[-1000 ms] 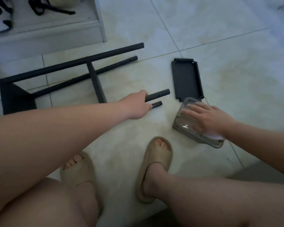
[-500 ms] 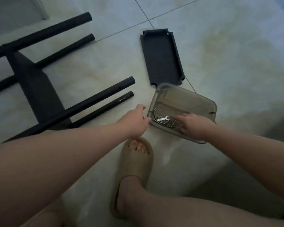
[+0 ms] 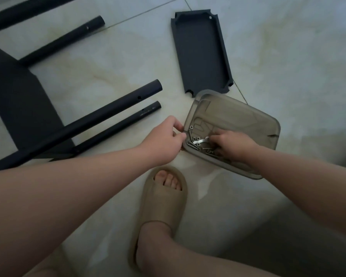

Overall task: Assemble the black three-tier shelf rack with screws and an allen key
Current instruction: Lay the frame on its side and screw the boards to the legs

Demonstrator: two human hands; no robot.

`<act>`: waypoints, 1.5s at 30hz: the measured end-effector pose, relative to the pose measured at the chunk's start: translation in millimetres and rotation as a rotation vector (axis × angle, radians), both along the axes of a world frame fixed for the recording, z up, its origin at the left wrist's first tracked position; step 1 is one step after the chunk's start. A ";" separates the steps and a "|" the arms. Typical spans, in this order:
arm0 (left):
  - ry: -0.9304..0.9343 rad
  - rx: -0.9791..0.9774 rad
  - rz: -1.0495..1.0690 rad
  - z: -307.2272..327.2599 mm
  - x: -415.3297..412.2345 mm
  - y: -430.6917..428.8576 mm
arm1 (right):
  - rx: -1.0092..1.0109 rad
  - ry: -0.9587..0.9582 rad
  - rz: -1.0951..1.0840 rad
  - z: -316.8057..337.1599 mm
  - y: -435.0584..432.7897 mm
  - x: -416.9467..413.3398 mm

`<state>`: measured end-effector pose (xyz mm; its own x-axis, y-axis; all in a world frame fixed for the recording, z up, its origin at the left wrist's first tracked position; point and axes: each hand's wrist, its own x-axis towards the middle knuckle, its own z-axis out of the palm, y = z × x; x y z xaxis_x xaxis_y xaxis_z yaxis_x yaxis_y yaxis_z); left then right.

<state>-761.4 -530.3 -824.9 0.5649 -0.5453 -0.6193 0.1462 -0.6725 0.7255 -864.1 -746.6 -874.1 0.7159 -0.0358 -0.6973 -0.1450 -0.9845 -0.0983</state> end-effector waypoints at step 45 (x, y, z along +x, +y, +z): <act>0.037 0.119 -0.024 13.5 -1.3 -2.3 | -0.090 -0.070 -0.284 18.2 -5.5 -10.5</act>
<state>-762.6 -532.7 -811.4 0.5281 -0.4801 -0.7004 0.1543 -0.7569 0.6351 -874.6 -752.1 -855.9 0.7145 -0.3010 -0.6316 -0.4119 -0.9107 -0.0321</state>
